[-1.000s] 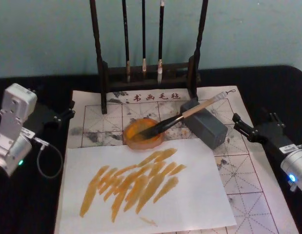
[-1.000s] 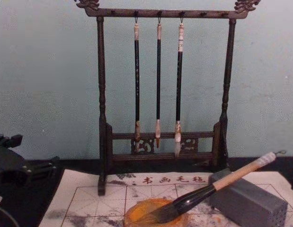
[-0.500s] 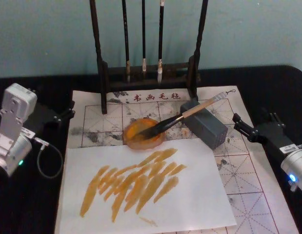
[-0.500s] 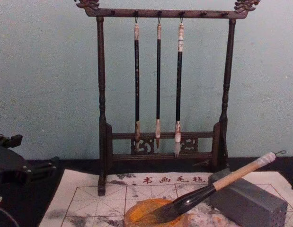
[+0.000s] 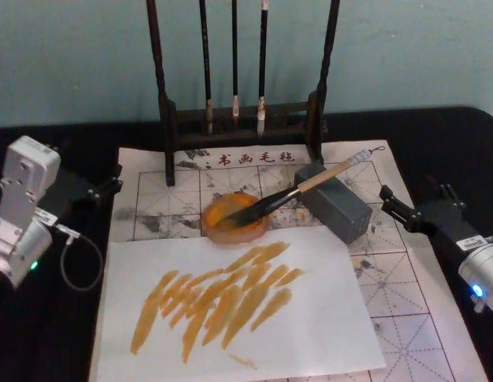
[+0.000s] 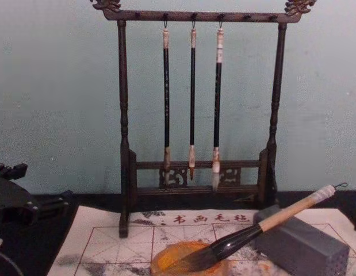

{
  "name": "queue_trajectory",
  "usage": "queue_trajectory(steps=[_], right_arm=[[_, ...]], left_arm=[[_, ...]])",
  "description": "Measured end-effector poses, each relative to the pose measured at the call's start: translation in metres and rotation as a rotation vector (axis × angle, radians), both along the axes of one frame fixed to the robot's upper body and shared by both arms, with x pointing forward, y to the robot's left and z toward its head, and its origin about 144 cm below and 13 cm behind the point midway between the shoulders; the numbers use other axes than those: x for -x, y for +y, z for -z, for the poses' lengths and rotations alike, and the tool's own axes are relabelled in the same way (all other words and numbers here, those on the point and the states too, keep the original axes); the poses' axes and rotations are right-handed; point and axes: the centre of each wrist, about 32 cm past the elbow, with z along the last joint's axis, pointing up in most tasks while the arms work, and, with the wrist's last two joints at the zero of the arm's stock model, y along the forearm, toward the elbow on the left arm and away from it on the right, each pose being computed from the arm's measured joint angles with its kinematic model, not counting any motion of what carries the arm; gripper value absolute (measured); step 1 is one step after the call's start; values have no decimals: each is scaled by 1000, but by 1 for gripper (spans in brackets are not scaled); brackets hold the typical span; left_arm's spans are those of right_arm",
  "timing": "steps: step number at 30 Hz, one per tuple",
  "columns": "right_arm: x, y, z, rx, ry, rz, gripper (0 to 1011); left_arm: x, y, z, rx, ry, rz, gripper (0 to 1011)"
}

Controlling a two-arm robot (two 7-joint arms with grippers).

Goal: Pick up the brush from the inkstone, write on the paper, then place the brush back to its original position.

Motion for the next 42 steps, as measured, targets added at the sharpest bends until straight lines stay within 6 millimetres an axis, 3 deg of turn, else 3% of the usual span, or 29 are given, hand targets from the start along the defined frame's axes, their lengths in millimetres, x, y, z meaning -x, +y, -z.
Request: queue_trajectory(steps=[42], right_arm=[[0,0,0,-1,1,0,1000]], left_arm=[[0,0,0,0,0,0,1001]])
